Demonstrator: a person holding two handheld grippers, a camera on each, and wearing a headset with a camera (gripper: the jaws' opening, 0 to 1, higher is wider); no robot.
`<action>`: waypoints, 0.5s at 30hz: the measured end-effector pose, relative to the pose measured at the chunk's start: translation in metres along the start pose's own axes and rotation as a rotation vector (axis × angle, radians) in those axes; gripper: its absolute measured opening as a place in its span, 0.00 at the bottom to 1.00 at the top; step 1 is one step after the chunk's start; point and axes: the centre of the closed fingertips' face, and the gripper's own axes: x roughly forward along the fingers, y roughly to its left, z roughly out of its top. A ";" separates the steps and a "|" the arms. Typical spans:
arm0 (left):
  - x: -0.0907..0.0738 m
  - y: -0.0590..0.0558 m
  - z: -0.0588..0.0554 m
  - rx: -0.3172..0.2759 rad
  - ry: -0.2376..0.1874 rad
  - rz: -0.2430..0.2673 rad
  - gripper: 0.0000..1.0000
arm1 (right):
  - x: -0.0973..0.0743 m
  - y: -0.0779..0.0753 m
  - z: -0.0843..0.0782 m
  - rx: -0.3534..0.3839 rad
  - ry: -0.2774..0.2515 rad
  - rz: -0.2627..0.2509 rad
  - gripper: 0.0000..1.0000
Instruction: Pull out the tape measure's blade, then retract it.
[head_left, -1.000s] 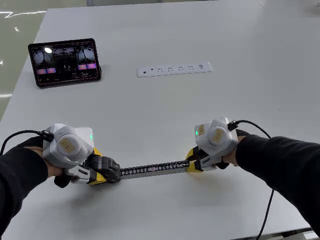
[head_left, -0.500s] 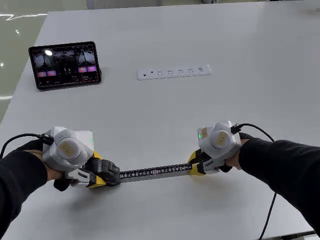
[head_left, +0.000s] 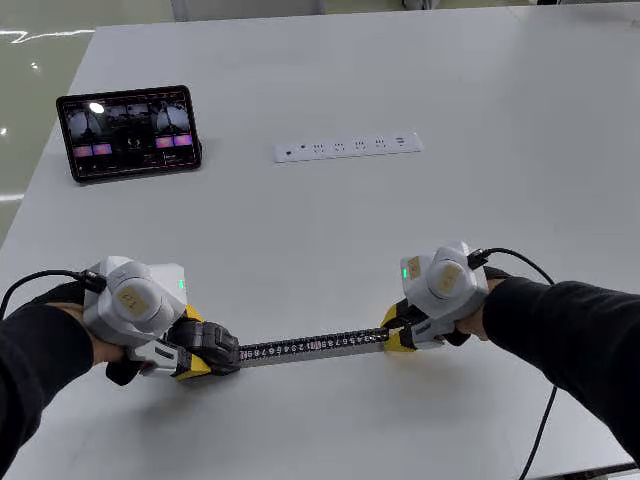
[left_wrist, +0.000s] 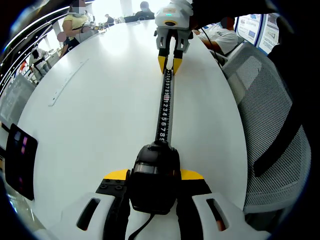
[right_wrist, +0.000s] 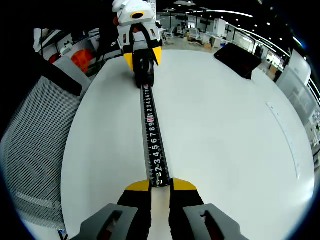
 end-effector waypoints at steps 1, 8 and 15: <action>0.000 0.000 0.000 0.000 0.000 0.000 0.30 | 0.000 0.000 -0.001 0.000 0.001 0.000 0.08; 0.000 -0.001 0.001 0.003 0.002 -0.003 0.30 | -0.003 0.000 -0.004 0.008 0.004 0.002 0.08; -0.001 -0.002 0.002 0.003 0.003 -0.003 0.30 | -0.005 0.000 -0.006 0.014 0.005 0.001 0.08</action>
